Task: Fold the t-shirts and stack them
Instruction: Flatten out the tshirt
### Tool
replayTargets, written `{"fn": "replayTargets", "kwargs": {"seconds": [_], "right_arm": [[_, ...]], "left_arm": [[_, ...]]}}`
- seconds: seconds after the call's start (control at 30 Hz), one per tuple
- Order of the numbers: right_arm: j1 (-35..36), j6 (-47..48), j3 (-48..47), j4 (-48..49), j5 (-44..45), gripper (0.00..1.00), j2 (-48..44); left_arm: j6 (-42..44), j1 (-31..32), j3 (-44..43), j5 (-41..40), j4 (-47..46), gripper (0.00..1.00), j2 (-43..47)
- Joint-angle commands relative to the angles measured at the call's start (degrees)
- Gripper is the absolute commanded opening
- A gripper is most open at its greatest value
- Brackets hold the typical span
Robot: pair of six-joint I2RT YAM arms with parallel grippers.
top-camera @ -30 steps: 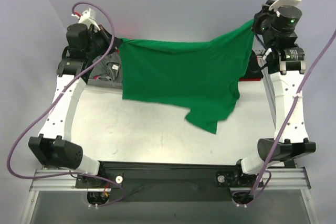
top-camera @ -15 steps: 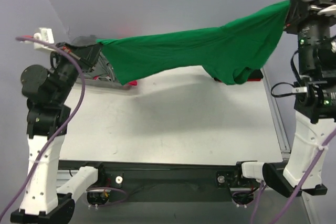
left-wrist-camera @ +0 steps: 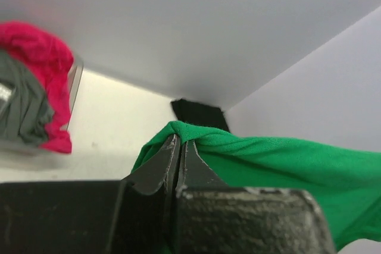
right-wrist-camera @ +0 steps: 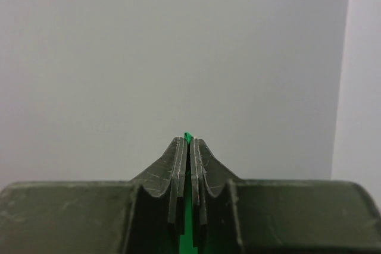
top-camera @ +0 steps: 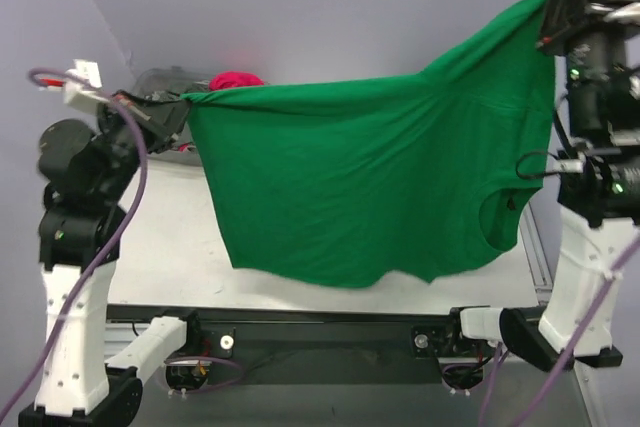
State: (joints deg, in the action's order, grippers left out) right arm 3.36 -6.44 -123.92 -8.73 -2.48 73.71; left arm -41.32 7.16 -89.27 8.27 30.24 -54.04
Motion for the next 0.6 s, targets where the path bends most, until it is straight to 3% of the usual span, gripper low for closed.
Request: {"fn": "replayTargets", "kwargs": {"seconds": [0.0,0.17,0.33,0.37,0.4,0.43,0.47,0.5,0.53,0.57], "right_arm": [[0.25,-4.19,6.99,1.35,-2.26,0.0,7.31],[3.4,-4.73,14.57,0.74,-1.66,0.0,15.04],[7.45,-6.65,12.67,-0.4,5.72,0.0,29.07],[7.72,-7.7,10.73,-1.8,7.73,0.0,31.56],[7.89,-8.84,9.32,-2.16,8.19,0.1,33.84],[7.89,-8.86,5.83,-2.69,8.37,0.24,38.13],[7.89,-8.94,3.53,-5.22,8.28,0.7,40.35],[7.89,-8.77,1.77,-6.72,7.93,0.94,42.28],[7.89,-8.68,0.88,-7.61,7.84,1.0,43.7],[8.07,-8.51,2.35,-8.14,7.84,1.0,43.36]], "left_arm": [[-3.68,-0.13,8.2,-0.72,7.04,0.0,-6.24],[-1.4,-0.3,19.83,-0.89,-4.47,0.0,-10.11],[5.01,-0.56,19.76,-2.38,-9.23,0.0,-20.12],[5.8,-0.65,18.71,-2.47,-9.23,0.11,-21.53],[6.77,-0.65,17.65,-2.56,-9.15,0.28,-24.24],[8.35,-0.65,16.51,-2.56,-8.45,0.53,-25.4],[8.88,-0.65,13.46,-2.82,-7.4,0.64,-26.54],[9.5,-0.57,12.12,-3.61,-5.47,0.7,-27.69],[10.64,-0.39,11.06,-3.88,-4.58,0.76,-27.7],[11.17,0.04,10.44,-4.31,-3.79,0.85,-27.44]]}}
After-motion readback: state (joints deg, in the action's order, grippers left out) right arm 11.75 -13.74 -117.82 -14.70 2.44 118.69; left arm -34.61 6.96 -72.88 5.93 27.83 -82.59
